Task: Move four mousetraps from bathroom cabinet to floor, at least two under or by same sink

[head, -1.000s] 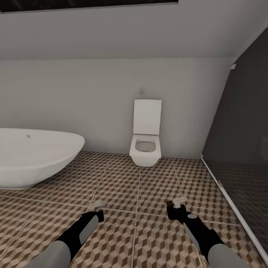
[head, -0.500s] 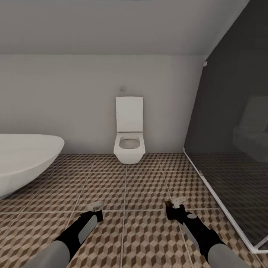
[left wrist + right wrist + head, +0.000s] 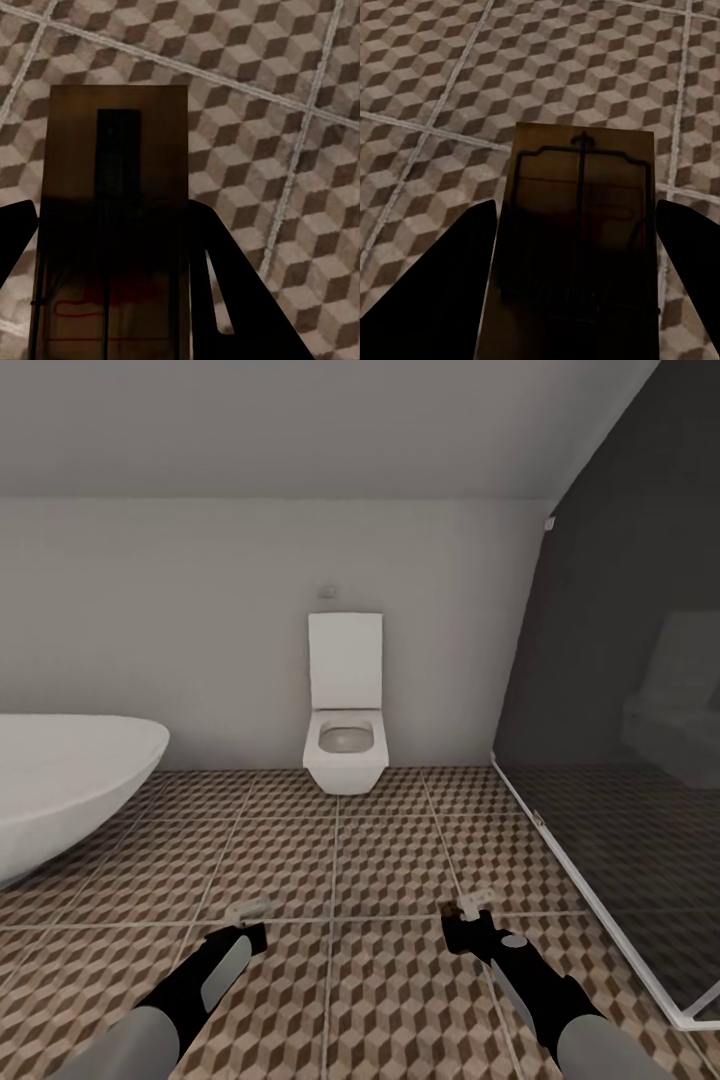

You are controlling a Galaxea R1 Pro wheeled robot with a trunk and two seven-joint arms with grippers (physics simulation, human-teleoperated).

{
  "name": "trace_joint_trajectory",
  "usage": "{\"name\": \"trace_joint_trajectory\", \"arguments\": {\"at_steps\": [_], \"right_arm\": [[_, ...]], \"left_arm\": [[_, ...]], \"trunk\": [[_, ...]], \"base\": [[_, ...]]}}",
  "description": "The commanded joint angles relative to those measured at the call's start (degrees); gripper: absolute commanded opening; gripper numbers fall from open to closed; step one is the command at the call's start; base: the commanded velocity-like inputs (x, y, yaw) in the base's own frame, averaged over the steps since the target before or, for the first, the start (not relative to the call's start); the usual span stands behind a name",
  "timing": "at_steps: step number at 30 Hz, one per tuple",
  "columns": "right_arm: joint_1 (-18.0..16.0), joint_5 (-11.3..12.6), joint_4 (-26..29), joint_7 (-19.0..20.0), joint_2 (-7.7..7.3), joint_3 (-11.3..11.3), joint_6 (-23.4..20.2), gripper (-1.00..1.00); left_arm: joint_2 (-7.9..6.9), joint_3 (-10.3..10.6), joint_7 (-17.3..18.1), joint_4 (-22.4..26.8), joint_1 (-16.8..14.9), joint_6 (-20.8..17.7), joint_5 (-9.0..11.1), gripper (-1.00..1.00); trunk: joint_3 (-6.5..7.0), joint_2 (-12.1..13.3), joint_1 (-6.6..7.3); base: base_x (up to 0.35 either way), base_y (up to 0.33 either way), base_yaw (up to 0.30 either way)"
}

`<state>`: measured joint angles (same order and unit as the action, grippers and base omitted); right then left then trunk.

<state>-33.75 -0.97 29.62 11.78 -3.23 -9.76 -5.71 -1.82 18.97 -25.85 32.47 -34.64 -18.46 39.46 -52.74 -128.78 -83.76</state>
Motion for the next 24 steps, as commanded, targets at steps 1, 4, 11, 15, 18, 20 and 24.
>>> {"name": "trace_joint_trajectory", "arguments": {"at_steps": [1, 4, 11, 15, 18, 20, 24], "right_arm": [[0.0, 0.0, 0.0, -0.1, 0.0, 0.0, 0.0, -1.0], [0.0, 0.0, 0.0, 0.0, 0.04, 0.0, 0.0, -1.0], [0.0, -0.1, -0.1, -0.4, 0.06, -0.2, 0.0, -1.0], [0.0, -0.1, -0.2, -0.4, -0.02, -0.3, 0.1, -1.0], [0.0, -0.1, -0.2, -0.3, 0.01, -0.3, 0.2, -1.0], [0.0, 0.0, -0.2, -0.3, 0.1, -0.3, 0.2, -1.0], [0.0, 0.1, -0.1, -0.5, 0.26, -0.3, 0.2, -1.0]], "left_arm": [[0.01, -0.1, 0.1, 0.0, 0.0, 0.0, -0.1, -1.0], [0.06, -0.2, 0.2, 0.0, 0.0, 0.1, -0.2, -1.0], [0.13, 0.0, -0.1, 0.0, 0.2, 0.1, -0.6, -1.0], [0.02, 0.1, 0.1, -1.0, 0.4, 0.8, -0.6, -1.0], [0.09, 0.3, 0.7, -3.4, 0.5, 2.5, -0.6, -1.0], [0.11, 0.3, 1.3, -4.3, 0.5, 3.1, -0.7, -1.0], [0.14, 0.4, 2.3, -5.5, 0.5, 4.0, -0.7, -1.0]], "trunk": [[-0.18, -0.4, -0.23], [-0.72, -1.6, -0.88], [-1.44, -3.2, -1.76], [-1.44, -3.2, -1.76], [-1.44, -3.2, -1.76], [-1.44, -3.2, -1.76], [-1.44, -3.2, -1.76]], "base": [[0.0, 0.0, -0.001], [0.0, 0.0, 0.0], [0.0, 0.0, 0.0], [0.016, 0.006, 0.0], [0.153, 0.076, 0.0], [0.221, 0.112, 0.0], [0.264, 0.135, 0.0]]}}
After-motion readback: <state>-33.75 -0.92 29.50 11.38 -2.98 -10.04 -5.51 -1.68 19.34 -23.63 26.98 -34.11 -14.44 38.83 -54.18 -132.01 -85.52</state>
